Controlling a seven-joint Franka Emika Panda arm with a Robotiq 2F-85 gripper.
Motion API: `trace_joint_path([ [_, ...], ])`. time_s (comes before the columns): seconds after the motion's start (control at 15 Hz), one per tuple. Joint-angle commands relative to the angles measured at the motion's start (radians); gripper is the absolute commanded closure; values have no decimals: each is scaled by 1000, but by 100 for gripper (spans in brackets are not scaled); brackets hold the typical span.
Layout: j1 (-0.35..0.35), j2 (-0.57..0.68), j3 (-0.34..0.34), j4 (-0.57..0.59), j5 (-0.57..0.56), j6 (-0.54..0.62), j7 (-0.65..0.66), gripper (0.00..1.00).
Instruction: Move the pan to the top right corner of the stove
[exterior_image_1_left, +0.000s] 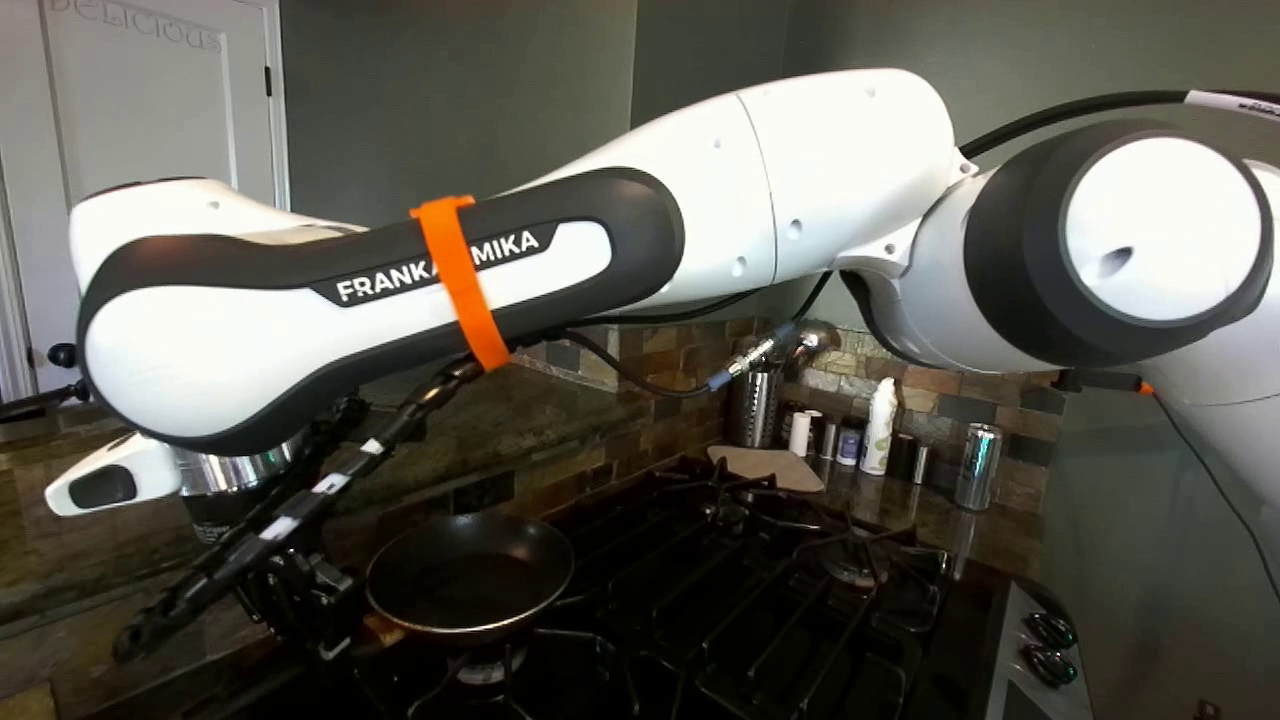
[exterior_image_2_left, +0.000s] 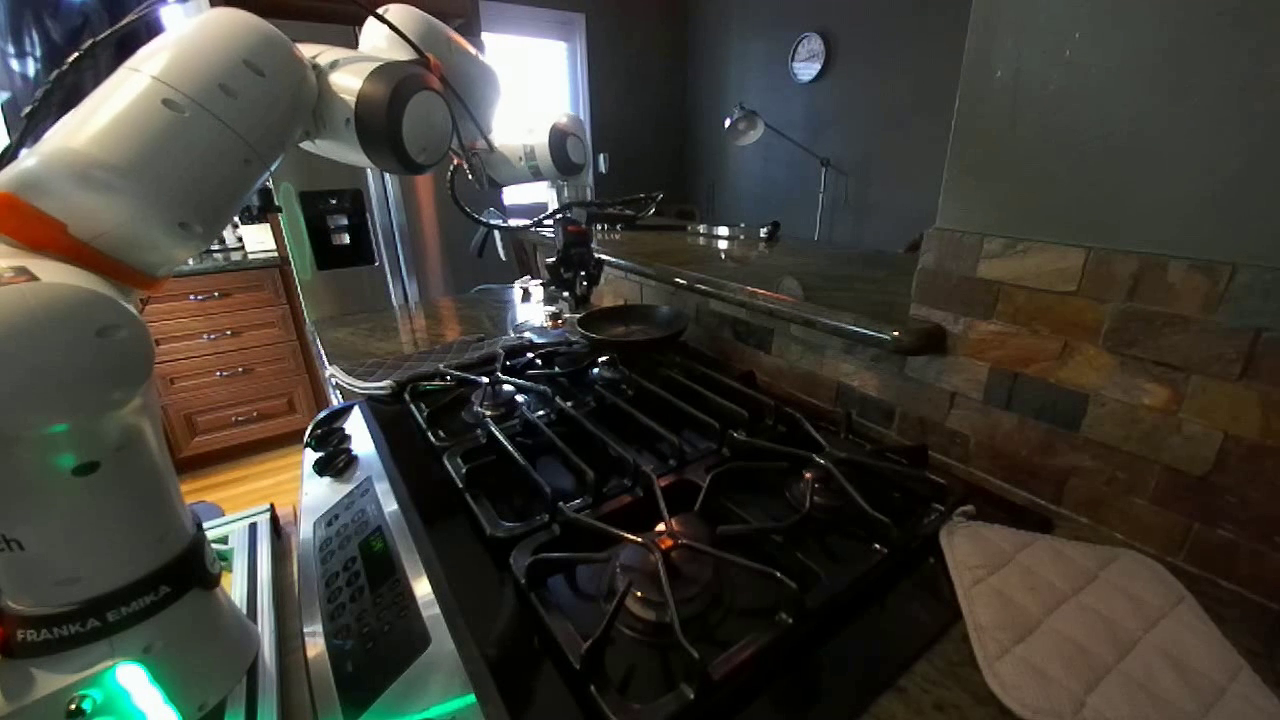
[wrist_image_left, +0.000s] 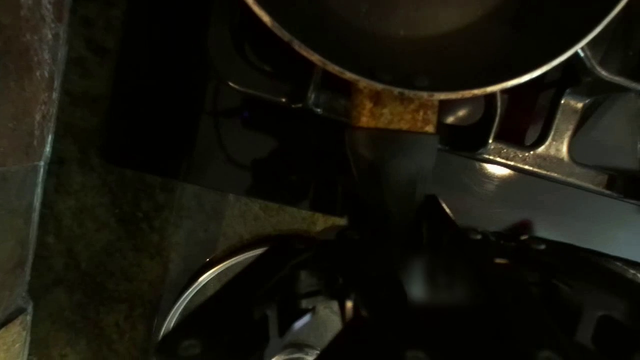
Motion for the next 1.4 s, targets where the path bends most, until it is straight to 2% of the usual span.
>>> trace_joint_path([
  [0.0,12,48,-13,85,49,-53,-40,92],
  [0.13,14,55,-17,102,61,-68,-45,92],
  [0.2,16,59,-19,109,63,-73,-47,74],
  [0.27,16,63,-20,117,67,-80,-49,45],
  [0.4,3,64,-1,113,54,-80,-48,41],
  [0.73,5,73,-1,123,52,-84,-50,5],
  [0.8,6,73,-3,122,50,-85,-44,0],
  [1.33,-3,16,-6,60,49,-56,7,0],
])
